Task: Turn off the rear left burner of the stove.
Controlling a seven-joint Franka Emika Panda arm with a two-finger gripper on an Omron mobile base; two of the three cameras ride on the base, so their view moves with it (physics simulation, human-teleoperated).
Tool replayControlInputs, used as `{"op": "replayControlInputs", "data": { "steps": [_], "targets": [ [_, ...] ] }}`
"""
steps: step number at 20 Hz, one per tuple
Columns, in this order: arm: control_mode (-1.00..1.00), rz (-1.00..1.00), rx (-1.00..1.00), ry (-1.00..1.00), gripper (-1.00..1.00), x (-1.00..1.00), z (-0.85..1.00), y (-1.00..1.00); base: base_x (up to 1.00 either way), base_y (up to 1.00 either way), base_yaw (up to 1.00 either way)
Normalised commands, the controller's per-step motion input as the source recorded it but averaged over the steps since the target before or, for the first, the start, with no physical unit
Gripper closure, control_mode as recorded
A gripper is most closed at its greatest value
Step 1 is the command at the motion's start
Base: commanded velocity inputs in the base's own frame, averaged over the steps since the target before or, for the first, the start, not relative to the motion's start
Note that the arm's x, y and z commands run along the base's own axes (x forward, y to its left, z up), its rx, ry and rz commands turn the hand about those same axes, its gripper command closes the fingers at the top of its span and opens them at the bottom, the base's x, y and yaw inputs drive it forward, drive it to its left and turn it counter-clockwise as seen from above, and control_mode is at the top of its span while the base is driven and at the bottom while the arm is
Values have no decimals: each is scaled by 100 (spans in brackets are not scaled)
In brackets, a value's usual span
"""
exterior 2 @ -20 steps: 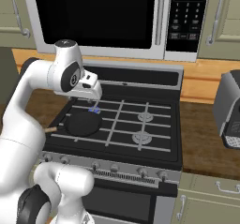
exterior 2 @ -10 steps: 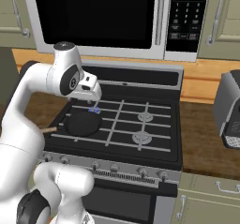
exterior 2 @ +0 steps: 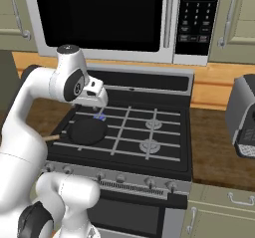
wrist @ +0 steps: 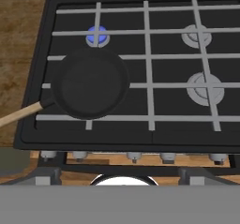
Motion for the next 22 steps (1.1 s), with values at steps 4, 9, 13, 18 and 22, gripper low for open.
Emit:
{"op": "replayControlInputs", "data": {
  "steps": [4,9,13,18,22],
  "targets": [
    [100,0,0,0,-100,0,0,0,0,-34,0],
    [100,0,0,0,-100,0,0,0,0,-34,0],
    [100,0,0,0,-100,0,0,0,0,-35,0],
    [100,0,0,0,-100,0,0,0,0,-33,0],
    [100,0,0,0,-100,0,0,0,0,-36,0]
  ]
}}
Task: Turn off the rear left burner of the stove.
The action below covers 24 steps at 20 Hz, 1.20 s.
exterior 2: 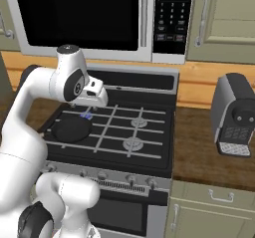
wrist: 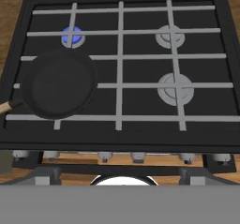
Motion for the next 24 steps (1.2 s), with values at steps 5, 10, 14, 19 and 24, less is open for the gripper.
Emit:
{"op": "replayControlInputs", "data": {
  "steps": [5,10,14,19,24],
  "targets": [
    [-100,0,0,0,-100,0,0,0,0,-7,0],
    [-100,0,0,0,-100,-2,0,0,0,0,0],
    [-100,10,-11,0,-100,-43,-11,31,0,0,0],
    [-100,29,-57,-1,-100,-73,-59,97,0,0,0],
    [-100,34,-65,-3,-100,-81,-72,100,0,0,0]
  ]
}}
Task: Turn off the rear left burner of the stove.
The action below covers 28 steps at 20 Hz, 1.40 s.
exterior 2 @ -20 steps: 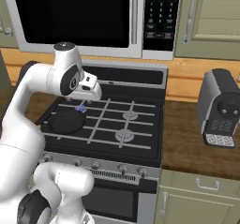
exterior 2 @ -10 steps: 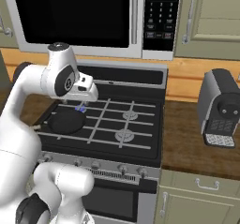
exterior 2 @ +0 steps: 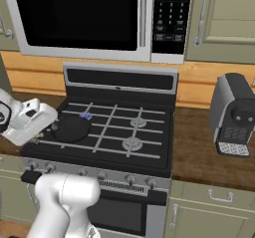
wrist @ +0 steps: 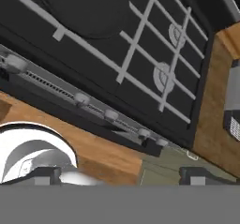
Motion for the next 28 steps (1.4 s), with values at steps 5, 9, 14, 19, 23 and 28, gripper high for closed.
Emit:
{"op": "replayControlInputs", "data": {
  "steps": [5,9,14,19,23,28],
  "targets": [
    [-100,38,-67,-2,-100,-62,-82,100,0,0,0],
    [-100,36,-67,0,-100,-30,-89,92,0,0,0],
    [-100,26,-49,0,-100,5,-63,43,0,0,0],
    [-100,9,-26,2,-100,26,-38,14,0,0,0],
    [-100,1,-15,2,-100,28,-34,1,0,0,0],
    [-100,1,-15,3,-100,26,-39,18,0,0,0]
  ]
}}
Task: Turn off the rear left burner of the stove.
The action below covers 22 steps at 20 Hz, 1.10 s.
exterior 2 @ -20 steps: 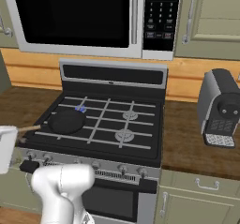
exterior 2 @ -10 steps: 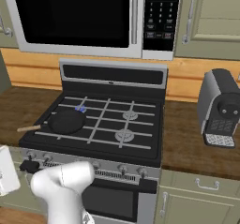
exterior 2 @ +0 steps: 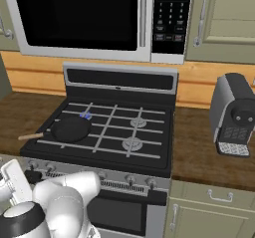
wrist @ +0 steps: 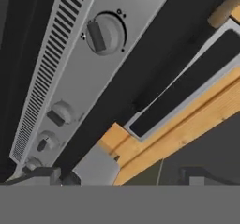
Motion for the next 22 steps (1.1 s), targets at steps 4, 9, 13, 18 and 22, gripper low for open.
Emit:
{"op": "replayControlInputs", "data": {
  "steps": [4,9,13,18,22],
  "targets": [
    [-100,7,-22,3,-100,38,-38,38,0,0,0],
    [-100,8,-17,1,-100,39,-30,13,0,0,0],
    [-100,10,-12,0,-100,38,-48,0,0,0,0],
    [-100,9,-8,0,-100,35,-33,0,0,0,0],
    [-100,8,-1,0,-100,19,-19,0,0,0,0]
  ]
}}
